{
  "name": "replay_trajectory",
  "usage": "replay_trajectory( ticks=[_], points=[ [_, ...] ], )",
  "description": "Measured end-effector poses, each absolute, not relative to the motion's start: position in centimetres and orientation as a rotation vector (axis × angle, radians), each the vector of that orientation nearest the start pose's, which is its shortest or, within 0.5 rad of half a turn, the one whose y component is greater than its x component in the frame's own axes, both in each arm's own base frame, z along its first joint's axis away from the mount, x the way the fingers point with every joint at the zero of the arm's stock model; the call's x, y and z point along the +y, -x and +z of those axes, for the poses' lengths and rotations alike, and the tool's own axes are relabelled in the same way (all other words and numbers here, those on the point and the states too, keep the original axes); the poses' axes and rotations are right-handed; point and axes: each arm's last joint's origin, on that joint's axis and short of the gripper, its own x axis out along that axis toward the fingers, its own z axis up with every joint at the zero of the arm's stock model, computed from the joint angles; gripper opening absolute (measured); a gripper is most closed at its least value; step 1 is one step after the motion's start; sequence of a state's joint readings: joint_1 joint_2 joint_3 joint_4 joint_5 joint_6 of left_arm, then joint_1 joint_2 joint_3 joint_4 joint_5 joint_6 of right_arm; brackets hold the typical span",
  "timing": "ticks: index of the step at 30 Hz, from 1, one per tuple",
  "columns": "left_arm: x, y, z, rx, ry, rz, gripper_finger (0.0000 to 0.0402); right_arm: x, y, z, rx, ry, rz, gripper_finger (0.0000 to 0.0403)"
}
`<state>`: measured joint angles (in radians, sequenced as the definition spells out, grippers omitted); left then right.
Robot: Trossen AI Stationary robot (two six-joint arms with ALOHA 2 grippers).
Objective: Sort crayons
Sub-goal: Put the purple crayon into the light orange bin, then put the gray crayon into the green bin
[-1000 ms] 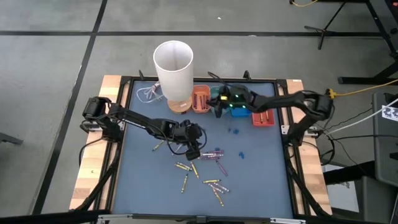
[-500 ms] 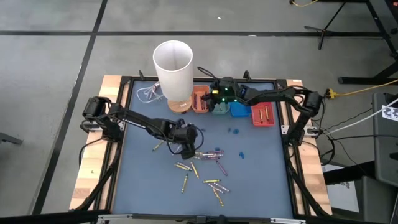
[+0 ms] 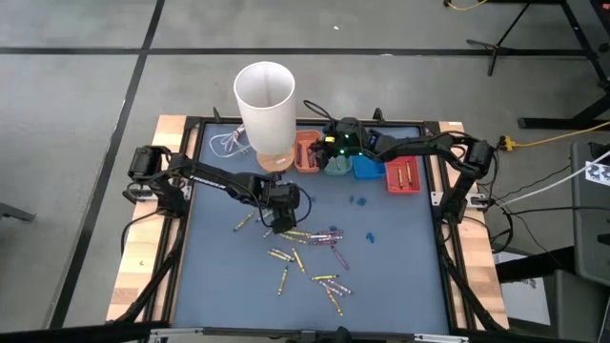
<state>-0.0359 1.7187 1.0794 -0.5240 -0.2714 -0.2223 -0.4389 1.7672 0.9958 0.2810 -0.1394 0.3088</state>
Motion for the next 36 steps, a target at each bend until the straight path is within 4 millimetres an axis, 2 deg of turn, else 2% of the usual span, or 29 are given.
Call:
replay_trajectory(
  ticks=[5, 10, 18, 23, 36],
  points=[
    [0.3, -32.9, 17.8, 1.157, -0.101, 0.242, 0.0141, -15.5, -34.0, 18.9, 0.424, -0.441, -0.366, 0.0125],
    [1.1, -32.8, 17.7, 1.185, -0.142, 0.102, 0.0141, -15.5, -34.0, 18.9, 0.424, -0.441, -0.365, 0.0147],
    [2.0, -32.8, 17.6, 1.188, -0.141, 0.031, 0.0141, -15.5, -34.0, 18.8, 0.44, -0.448, -0.358, 0.0149],
    [1.8, -32.3, 16.5, 1.189, -0.142, -0.028, 0.0141, -15.4, -33.9, 18.6, 0.463, -0.454, -0.361, 0.0149],
    [1.8, -31.5, 14.6, 1.157, -0.186, -0.046, 0.0141, -15.4, -33.8, 18.5, 0.479, -0.458, -0.363, 0.015]
  ],
)
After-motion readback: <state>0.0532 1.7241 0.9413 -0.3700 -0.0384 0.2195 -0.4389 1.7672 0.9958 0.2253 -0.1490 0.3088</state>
